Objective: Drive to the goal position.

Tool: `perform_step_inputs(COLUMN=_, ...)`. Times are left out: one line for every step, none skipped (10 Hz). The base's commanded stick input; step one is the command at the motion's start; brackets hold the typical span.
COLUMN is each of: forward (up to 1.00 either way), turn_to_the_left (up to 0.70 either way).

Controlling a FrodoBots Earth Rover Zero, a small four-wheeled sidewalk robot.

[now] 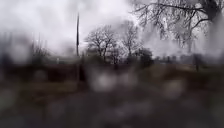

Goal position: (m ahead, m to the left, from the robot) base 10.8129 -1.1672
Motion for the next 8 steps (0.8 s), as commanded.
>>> perform_step_inputs(forward=1.0, turn_to_the_left=0.0)
perform_step_inputs(forward=1.0, turn_to_the_left=0.0)
perform_step_inputs(forward=1.0, turn_to_the_left=0.0)
perform_step_inputs(forward=1.0, turn_to_the_left=0.0)
perform_step_inputs(forward=1.0, turn_to_the_left=0.0)
perform_step_inputs(forward=1.0, turn_to_the_left=0.0)
perform_step_inputs(forward=1.0, turn_to_the_left=0.0)
perform_step_inputs(forward=1.0, turn_to_the_left=0.0)
